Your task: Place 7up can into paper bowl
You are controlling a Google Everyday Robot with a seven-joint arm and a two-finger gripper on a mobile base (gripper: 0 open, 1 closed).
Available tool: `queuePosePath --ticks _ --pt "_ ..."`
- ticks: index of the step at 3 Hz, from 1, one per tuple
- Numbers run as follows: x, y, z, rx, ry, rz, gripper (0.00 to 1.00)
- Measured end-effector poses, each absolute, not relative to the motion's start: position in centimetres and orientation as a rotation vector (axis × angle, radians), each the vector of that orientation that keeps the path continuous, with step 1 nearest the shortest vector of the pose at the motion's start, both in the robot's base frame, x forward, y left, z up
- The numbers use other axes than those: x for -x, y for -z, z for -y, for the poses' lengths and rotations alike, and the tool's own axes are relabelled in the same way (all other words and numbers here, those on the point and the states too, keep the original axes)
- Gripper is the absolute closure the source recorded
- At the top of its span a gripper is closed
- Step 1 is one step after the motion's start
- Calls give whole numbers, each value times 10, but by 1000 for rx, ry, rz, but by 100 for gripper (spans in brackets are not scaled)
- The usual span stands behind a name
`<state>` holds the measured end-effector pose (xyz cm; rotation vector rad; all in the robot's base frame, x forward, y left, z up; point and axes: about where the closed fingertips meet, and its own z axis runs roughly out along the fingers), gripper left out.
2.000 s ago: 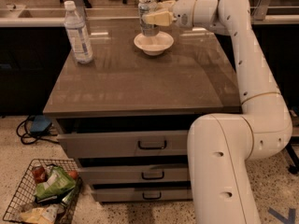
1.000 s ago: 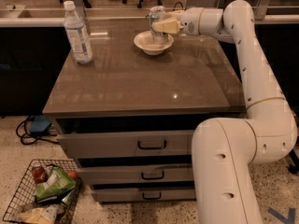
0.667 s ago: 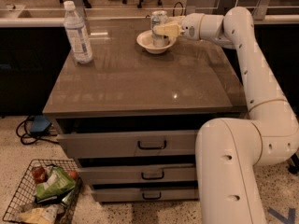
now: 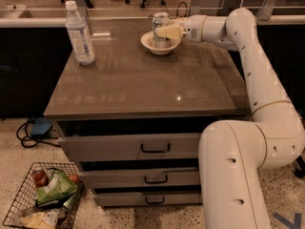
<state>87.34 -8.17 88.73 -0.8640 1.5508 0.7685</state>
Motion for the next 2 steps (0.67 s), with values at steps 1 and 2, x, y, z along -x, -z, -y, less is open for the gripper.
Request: queuePosePath --ticks 1,2 --pt "-874 -886 78 867 -773 -1551 35" --pt "-874 -884 74 870 -778 -1551 13"
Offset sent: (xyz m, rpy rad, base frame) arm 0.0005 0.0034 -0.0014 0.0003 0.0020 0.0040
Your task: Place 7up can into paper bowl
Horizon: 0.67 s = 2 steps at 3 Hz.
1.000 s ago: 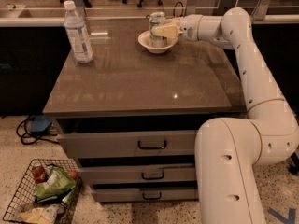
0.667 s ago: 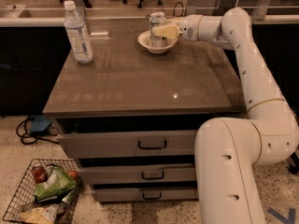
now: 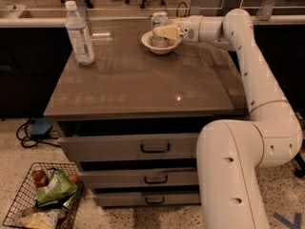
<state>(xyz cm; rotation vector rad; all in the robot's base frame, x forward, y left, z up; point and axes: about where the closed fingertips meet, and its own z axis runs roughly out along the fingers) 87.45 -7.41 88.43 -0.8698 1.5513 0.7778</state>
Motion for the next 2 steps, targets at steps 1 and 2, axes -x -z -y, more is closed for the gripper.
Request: queuePosePath --ticks 1,2 --pt "-875 -883 71 873 -782 -1552 0" --pt "-875 -883 71 873 -782 -1552 0"
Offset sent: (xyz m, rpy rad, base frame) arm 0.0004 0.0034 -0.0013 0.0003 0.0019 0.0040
